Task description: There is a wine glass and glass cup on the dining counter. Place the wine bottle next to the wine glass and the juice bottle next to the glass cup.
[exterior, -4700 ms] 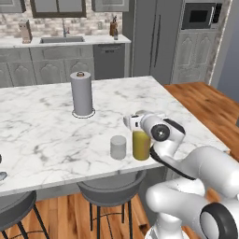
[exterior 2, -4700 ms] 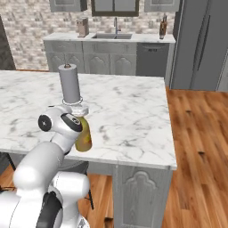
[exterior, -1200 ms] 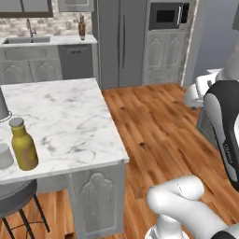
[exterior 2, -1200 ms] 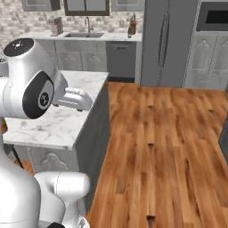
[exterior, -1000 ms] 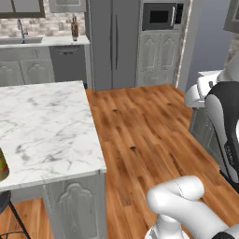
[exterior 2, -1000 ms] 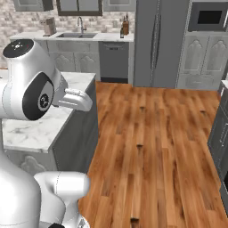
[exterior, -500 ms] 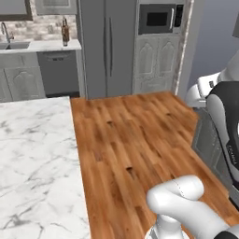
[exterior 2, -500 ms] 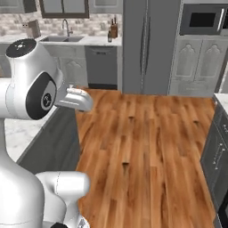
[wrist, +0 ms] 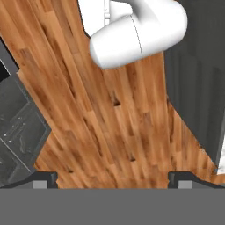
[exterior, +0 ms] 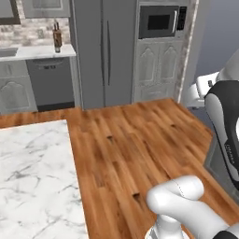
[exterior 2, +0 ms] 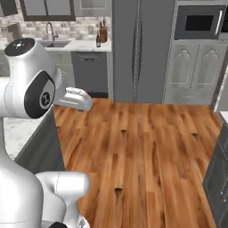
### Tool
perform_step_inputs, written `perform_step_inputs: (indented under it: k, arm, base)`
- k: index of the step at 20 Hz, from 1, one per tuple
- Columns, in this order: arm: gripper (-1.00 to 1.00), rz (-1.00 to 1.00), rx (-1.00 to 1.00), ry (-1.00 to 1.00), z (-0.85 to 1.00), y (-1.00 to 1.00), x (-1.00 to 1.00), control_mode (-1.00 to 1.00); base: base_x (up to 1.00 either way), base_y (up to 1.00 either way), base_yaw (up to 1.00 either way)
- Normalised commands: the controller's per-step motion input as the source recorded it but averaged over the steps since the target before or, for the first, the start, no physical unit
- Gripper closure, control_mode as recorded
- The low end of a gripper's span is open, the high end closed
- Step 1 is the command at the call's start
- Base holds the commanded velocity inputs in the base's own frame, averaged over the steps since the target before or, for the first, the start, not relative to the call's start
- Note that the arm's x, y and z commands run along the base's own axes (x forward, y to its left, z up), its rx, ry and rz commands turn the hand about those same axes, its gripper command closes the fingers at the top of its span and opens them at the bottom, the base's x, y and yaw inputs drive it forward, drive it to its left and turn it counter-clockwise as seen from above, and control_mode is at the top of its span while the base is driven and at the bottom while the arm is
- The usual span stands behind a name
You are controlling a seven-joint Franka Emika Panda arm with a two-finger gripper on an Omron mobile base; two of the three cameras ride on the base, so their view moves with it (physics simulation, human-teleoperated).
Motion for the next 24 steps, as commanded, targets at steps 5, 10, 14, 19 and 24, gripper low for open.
perform_step_inputs:
  k: [5,10,14,19,24]
  arm:
    - [-1.00,0.00,0.00,0.00,0.00,0.00,0.00,1.00]
    - [-1.00,0.00,0.00,0.00,0.00,0.00,0.00,1.00]
    - [-1.00,0.00,0.00,0.00,0.00,0.00,0.00,1.00]
    - [-1.00,0.00,0.00,0.00,0.00,0.00,0.00,1.00]
    - [-1.00,0.00,0.00,0.00,0.00,0.00,0.00,1.00]
  base:
    - [1.00,0.00,-0.07]
    - [1.00,0.00,-0.01]
    - [1.00,0.00,0.00]
    - [1.00,0.00,0.00]
    - [1.00,0.00,0.00]
